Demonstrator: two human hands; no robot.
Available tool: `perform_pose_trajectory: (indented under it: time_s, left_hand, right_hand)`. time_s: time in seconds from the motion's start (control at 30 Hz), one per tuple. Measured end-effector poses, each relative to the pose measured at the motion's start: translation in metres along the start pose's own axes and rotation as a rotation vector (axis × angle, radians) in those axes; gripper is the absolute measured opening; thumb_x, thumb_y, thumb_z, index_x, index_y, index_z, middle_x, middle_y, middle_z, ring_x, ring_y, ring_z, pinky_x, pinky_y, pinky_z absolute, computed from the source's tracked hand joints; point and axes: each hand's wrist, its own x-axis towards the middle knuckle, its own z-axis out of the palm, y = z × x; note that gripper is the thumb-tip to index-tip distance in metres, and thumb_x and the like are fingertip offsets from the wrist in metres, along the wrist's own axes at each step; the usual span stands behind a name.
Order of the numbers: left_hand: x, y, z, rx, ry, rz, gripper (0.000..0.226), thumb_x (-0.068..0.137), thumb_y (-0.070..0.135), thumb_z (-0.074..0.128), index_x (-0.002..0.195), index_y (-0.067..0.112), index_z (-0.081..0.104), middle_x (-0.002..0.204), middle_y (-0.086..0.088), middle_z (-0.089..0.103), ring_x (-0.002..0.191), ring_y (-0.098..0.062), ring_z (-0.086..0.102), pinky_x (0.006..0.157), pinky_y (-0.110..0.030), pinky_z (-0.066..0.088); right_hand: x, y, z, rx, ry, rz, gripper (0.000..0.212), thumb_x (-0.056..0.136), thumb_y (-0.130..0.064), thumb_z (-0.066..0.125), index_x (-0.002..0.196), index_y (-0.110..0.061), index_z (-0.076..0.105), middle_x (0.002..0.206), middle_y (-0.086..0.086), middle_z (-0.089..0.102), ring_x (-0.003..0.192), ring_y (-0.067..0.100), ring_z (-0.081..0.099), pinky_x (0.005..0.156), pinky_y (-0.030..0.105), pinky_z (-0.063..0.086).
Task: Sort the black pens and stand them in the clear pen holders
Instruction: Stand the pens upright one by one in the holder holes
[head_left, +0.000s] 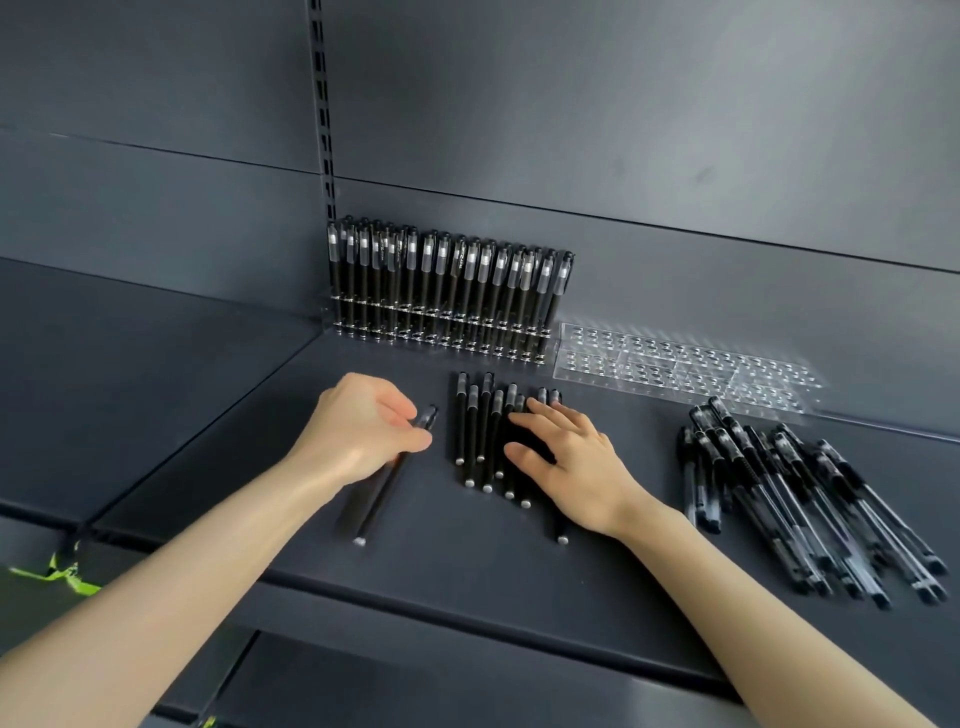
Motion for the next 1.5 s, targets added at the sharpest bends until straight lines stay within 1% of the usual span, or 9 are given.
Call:
perform_pose_trajectory:
  time_s: [0.17,0.33,0.57,0.7,0.87,1.03,1.23,1.4,1.5]
  left_hand:
    - [0.029,0.011,0.028,-0.111,0.068,0.04,0.033,0.076,0.022,0.077,0.104,0.008,0.065,0.092,-0.004,0.072,0.087,-0.02,0.066,0.078,-0.028,0.05]
    - [0.03,0.022,0.05,0.107,0.028,0.063,0.065,0.076,0.04,0.075,0.123,0.004,0.05,0.115,-0.009,0.059,0.108,-0.025,0.056,0.087,-0.033,0.047]
    - [0.048,0.024,0.039,0.094,-0.129,-0.018,0.038,0.073,0.027,0.08,0.089,0.001,0.058,0.087,-0.016,0.06,0.078,-0.02,0.06,0.065,-0.024,0.046]
    - [0.046,0.021,0.039,0.054,-0.123,0.016,0.053,0.077,0.023,0.077,0.056,0.013,0.03,0.055,0.001,0.031,0.05,-0.016,0.03,0.049,-0.024,0.026]
    - [0.032,0.011,0.031,-0.19,-0.043,0.152,0.033,0.088,0.026,0.063,0.068,0.001,0.058,0.053,0.002,0.043,0.048,-0.011,0.039,0.049,-0.021,0.034]
    - [0.021,0.019,0.013,-0.533,-0.141,0.325,0.019,0.094,0.02,0.056,0.086,0.003,0.058,0.064,-0.002,0.053,0.042,-0.013,0.045,0.037,-0.022,0.033]
    - [0.051,0.01,-0.014,-0.497,-0.087,0.504,0.005,0.088,0.016,0.064,0.09,0.015,0.069,0.066,-0.004,0.059,0.046,-0.01,0.049,0.045,-0.023,0.042]
    - [0.098,-0.011,-0.04,-0.506,-0.061,0.44,0.013,0.093,0.026,0.057,0.09,0.019,0.068,0.071,0.003,0.062,0.064,-0.005,0.06,0.061,-0.026,0.054]
    - [0.13,-0.023,-0.051,-0.441,0.056,0.4,0.028,0.097,0.038,0.047,0.095,0.015,0.062,0.066,-0.004,0.047,0.052,-0.003,0.045,0.051,-0.028,0.041]
  right_hand:
    - [0.0,-0.003,0.0,-0.003,0.006,0.005,0.048,0.097,-0.045,0.039,0.143,-0.033,0.033,0.157,-0.009,0.019,0.145,0.012,0.005,0.114,0.036,0.008]
    - [0.001,-0.003,0.0,0.01,0.023,0.015,0.052,0.096,-0.045,0.041,0.145,-0.028,0.032,0.157,-0.007,0.018,0.145,0.011,0.005,0.116,0.034,0.01]
    - [0.003,-0.002,0.002,-0.005,-0.01,0.032,0.057,0.096,-0.048,0.039,0.148,-0.027,0.026,0.158,-0.01,0.012,0.145,0.006,0.0,0.116,0.029,0.009]
    - [0.003,-0.003,0.002,0.0,-0.03,0.025,0.056,0.097,-0.05,0.036,0.148,-0.029,0.024,0.158,-0.011,0.01,0.145,0.005,-0.002,0.116,0.029,0.007]
    - [0.0,-0.014,-0.008,0.242,0.118,-0.047,0.047,0.095,-0.042,0.046,0.14,-0.031,0.039,0.152,-0.014,0.03,0.143,0.004,0.015,0.117,0.033,0.012]
    - [0.033,-0.06,-0.035,0.827,0.295,-0.115,0.019,0.091,-0.021,0.06,0.108,-0.017,0.055,0.094,-0.008,0.066,0.088,0.005,0.063,0.085,0.022,0.051]
    - [0.08,-0.089,-0.044,0.973,0.462,-0.048,0.02,0.083,-0.018,0.071,0.083,-0.011,0.053,0.067,0.002,0.06,0.059,0.012,0.058,0.066,0.023,0.053]
    - [0.122,-0.101,-0.042,0.995,0.599,-0.037,0.005,0.09,-0.005,0.06,0.094,-0.004,0.058,0.073,0.006,0.061,0.062,0.012,0.06,0.072,0.028,0.055]
    - [0.144,-0.102,-0.039,0.86,0.713,-0.034,0.013,0.093,-0.006,0.055,0.105,-0.012,0.057,0.084,0.005,0.065,0.072,0.008,0.064,0.081,0.029,0.055]
